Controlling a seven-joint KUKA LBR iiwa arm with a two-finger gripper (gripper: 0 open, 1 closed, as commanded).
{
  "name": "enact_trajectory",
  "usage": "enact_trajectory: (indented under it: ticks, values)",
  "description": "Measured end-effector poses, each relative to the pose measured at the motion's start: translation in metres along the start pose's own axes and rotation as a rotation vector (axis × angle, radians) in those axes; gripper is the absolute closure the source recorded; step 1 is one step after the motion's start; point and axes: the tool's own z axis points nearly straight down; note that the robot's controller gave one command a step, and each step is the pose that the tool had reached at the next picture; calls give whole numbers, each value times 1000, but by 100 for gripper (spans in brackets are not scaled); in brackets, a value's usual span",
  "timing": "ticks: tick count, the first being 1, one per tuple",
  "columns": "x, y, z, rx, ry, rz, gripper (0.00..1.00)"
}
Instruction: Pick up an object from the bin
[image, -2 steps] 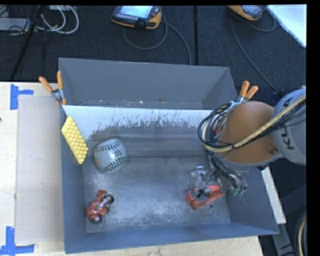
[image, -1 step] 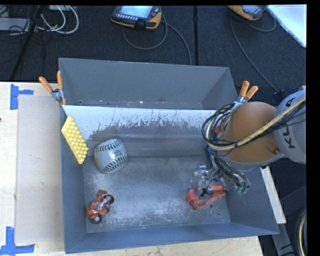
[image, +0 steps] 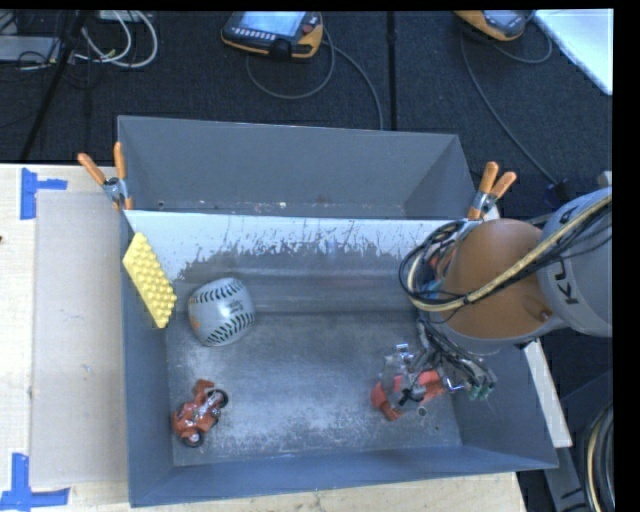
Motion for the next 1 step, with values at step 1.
enact_trajectory:
  ticks: [1]
  values:
    - [-4,10,-63,0,-5,8,100]
